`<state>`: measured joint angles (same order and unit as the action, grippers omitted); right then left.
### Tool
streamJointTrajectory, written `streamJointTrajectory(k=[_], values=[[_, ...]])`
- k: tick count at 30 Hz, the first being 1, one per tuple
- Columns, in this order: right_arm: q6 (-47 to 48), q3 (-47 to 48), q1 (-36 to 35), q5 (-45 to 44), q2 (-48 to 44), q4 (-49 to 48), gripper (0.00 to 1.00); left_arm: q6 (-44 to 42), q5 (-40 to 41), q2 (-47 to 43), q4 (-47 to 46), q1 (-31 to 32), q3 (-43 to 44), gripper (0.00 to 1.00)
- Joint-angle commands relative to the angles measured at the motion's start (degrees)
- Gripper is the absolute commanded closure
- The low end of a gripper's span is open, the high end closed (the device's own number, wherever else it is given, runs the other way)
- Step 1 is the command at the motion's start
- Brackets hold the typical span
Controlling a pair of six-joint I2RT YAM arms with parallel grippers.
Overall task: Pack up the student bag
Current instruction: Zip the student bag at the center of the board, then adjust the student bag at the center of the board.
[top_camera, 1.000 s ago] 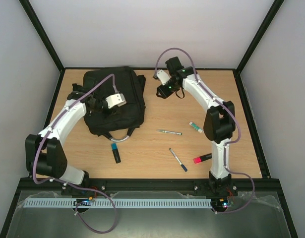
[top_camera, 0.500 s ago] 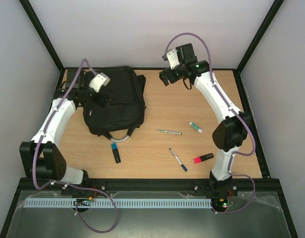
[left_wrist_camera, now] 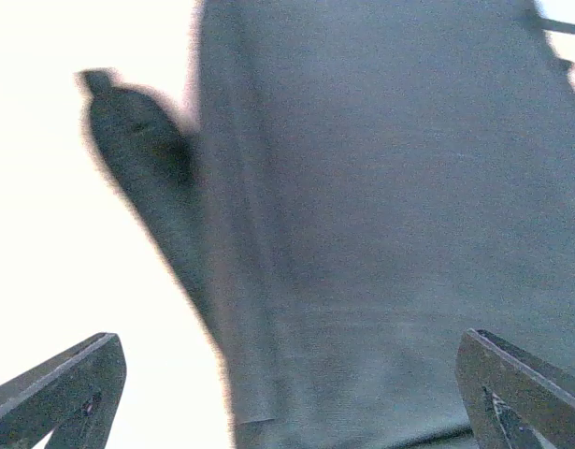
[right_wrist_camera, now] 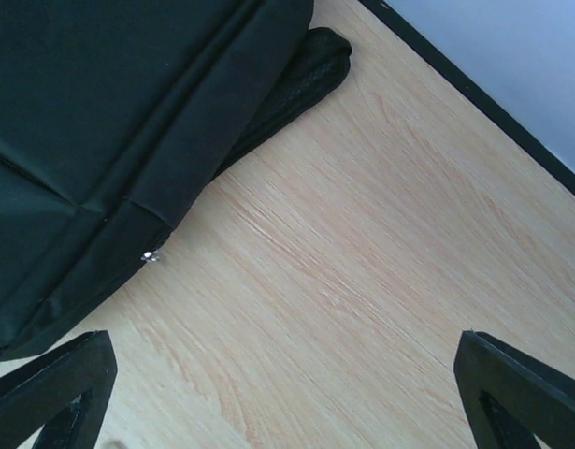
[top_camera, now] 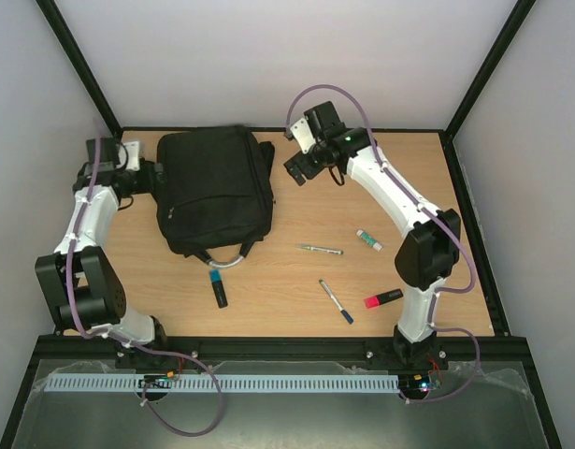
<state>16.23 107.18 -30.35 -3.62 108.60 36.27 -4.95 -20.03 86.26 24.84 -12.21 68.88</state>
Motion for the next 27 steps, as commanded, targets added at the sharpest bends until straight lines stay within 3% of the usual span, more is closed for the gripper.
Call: streamJointTrajectory(k=[1,3,8,12,17,27], values=[[-0.32,6.25,0.11,8.54,-4.52,5.78,0.01,17.7,14.71,1.53,-3.0,-5.96,-3.09,0.01],[0.62,6.65,-1.05,10.31,-6.83,4.22,0.01,20.18,17.74,2.32,-2.3,-7.64,-5.18,0.01],[-0.52,5.92,-2.84,-2.23,-6.37,1.72,0.01,15.27,8.69,2.93,-8.66,-9.97,-10.92,0.01],[-3.54,0.62,-2.24,-3.79,-7.29,-1.2,0.01,17.25,2.39,6.53,-12.29,-11.89,-11.31,0.01],[-4.03,-1.23,-1.82,3.84,-8.95,2.42,0.01,16.76,-6.74,12.8,-14.64,-12.06,-7.39,0.01],[-1.24,-9.51,-1.78,0.18,-11.04,4.29,0.01,11.78,-12.58,19.33,-13.82,-0.52,-0.75,0.02]])
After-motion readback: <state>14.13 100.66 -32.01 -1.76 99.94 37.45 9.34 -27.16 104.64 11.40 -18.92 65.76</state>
